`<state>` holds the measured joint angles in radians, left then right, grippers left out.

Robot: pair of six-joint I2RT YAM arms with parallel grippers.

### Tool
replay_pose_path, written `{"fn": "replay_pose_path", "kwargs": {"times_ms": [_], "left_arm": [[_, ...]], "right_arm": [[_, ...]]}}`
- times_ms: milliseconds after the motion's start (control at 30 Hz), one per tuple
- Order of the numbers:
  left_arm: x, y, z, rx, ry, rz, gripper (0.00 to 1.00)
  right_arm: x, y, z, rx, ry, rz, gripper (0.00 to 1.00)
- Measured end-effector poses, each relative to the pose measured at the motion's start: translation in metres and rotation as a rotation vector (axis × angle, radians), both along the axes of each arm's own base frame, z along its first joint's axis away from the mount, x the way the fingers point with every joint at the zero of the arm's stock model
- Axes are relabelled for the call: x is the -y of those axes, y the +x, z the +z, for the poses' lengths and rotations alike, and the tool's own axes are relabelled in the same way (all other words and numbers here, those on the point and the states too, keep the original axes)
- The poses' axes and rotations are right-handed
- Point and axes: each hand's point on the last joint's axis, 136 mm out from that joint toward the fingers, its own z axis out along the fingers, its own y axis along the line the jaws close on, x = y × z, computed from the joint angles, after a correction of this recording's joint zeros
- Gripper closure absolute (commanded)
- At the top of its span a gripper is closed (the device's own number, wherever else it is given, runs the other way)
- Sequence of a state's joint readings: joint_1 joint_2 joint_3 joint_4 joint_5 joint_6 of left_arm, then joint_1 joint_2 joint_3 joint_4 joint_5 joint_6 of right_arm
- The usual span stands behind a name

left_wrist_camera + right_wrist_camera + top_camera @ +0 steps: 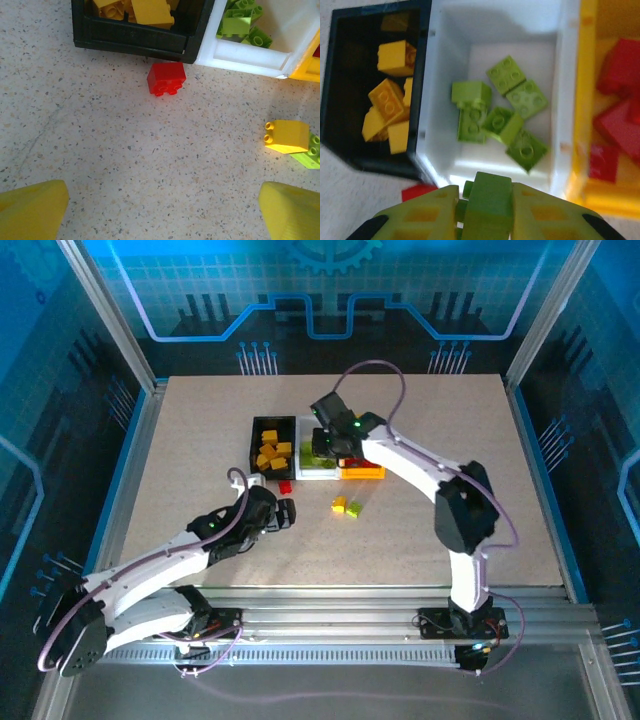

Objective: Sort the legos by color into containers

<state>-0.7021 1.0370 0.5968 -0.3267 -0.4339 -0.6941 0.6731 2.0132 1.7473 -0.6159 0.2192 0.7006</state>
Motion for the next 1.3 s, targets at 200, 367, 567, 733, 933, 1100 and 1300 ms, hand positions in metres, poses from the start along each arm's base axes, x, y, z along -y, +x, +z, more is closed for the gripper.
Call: {"fn": "replay_pose_path", "kwargs": {"times_ms": [200,367,567,733,933,1100,1300], "left_arm": [[-0.006,-0.007,-0.001,-0.011,-0.003,0.011,0.01],[-0.009,-0.011,0.001,-0.006,-0.007,0.011,0.01],[-0.011,-0.013,0.002,-0.006,-0.006,0.011,0.01],[-0.012,-0.012,0.002,-0.006,-0.006,0.015,0.01],[-0.014,-0.011,0.002,-0.006,-0.007,0.023,0.01],[-0.016,-0.01,0.002,-0.007,-0.008,0.031,0.01],[-0.016,-0.01,0.001,-0.012,-0.006,0.032,0.01]], "right_arm": [[-0.018,0.033,-0.035,-0.015,-0.081,0.022,0.66],[-0.021,0.042,-0.035,-0.016,-0.103,0.039,0.42],[-0.017,0.036,-0.02,-0.001,-0.093,0.043,0.39],[0.007,-0.003,-0.002,-0.007,-0.074,0.045,0.37],[0.042,-0.067,0.001,-0.036,-0.038,0.037,0.35],[0.064,-0.098,-0.04,-0.132,-0.093,0.038,0.33],[0.069,-0.114,-0.08,-0.224,-0.055,0.091,0.31]]}}
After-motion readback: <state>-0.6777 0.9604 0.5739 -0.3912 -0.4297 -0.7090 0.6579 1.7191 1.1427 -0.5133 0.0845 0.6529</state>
